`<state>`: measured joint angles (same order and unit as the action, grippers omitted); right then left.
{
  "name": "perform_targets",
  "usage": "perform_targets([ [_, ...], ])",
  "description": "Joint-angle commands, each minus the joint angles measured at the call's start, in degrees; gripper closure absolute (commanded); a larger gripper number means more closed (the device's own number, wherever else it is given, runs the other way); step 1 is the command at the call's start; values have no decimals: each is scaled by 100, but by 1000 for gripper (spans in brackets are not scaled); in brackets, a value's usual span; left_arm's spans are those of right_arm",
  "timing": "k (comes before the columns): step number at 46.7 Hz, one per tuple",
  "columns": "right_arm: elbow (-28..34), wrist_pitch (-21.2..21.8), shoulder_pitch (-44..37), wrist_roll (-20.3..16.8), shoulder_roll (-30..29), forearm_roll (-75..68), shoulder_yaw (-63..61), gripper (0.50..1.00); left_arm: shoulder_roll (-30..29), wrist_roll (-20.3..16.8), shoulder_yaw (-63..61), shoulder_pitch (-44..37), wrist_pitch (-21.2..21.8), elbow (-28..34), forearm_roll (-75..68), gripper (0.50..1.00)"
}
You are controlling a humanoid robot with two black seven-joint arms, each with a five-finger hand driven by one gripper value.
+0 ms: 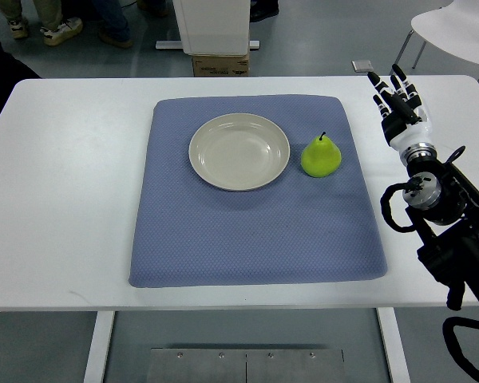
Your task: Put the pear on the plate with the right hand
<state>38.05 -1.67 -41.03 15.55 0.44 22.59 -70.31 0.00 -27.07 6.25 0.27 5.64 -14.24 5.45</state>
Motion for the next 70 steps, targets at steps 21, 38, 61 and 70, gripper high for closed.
perform_targets([
  [21, 0, 9, -55, 1, 53, 0, 61, 500, 0, 0, 8, -27, 60, -9, 9, 500],
  [38, 0, 70, -151, 133, 237, -8, 729, 500, 0, 0, 8, -18, 60, 0, 9, 500],
  [61, -8, 70, -213, 62, 483, -9, 1001, 500, 0, 0, 8, -18, 60, 0, 0, 500],
  [70, -17, 79, -274, 124, 730, -17, 1608, 500, 0, 0, 8, -18, 60, -9, 9, 500],
])
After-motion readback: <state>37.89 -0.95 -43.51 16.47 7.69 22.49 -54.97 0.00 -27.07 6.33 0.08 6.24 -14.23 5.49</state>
